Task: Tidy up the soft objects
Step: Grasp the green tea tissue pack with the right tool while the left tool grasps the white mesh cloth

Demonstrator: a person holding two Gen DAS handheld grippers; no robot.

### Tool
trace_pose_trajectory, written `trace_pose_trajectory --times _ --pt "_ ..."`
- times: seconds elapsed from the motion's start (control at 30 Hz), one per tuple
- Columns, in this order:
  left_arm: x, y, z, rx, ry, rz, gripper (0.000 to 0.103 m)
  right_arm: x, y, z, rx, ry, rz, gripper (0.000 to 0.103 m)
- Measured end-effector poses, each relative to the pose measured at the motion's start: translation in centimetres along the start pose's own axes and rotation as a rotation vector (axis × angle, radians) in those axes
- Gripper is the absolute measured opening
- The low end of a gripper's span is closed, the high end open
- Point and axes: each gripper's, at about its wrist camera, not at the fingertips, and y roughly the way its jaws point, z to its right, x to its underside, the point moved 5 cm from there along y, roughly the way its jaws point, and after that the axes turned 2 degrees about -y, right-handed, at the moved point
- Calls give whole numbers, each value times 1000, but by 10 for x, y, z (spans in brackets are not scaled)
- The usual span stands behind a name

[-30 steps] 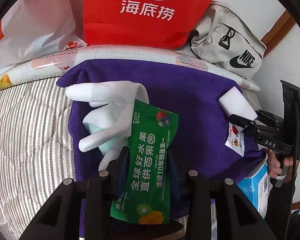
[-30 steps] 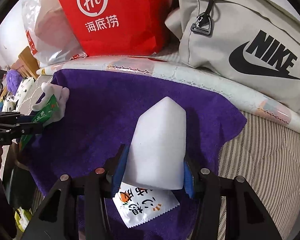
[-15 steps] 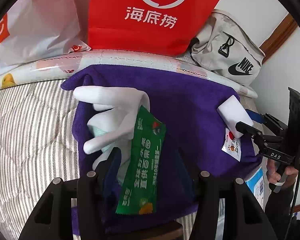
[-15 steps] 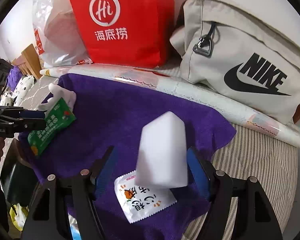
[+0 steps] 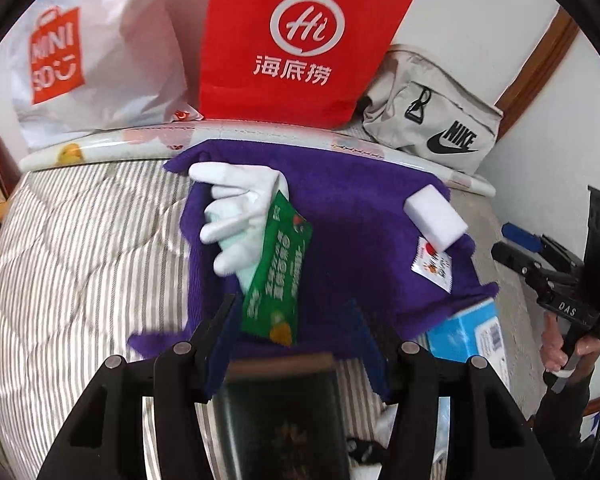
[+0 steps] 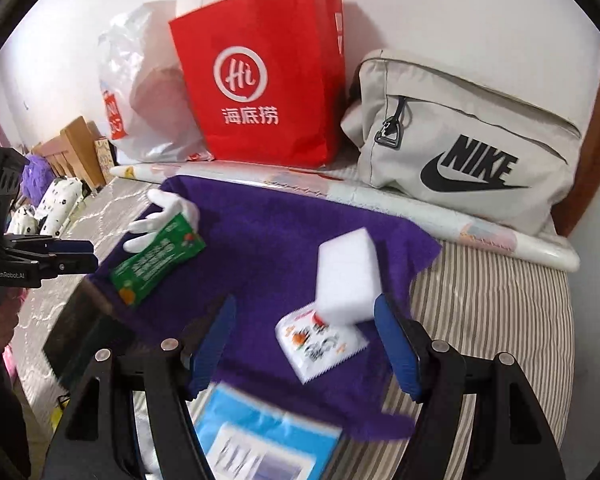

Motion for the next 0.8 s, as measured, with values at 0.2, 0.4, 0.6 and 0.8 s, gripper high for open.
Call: trace_pose_trajectory --times 0.2,0.4,0.6,0.8 --pt "35 -34 7 -6 3 50 54 30 -31 -24 -5 -16 17 71" --pt "79 -56 18 6 12 60 54 71 -65 -48 -65 -7 19 72" --pt "121 -63 26 -26 60 32 54 113 -89 -82 -149 -42 27 72" --pt "147 -63 25 -32 52 23 54 152 -89 -123 -237 -98 -6 71"
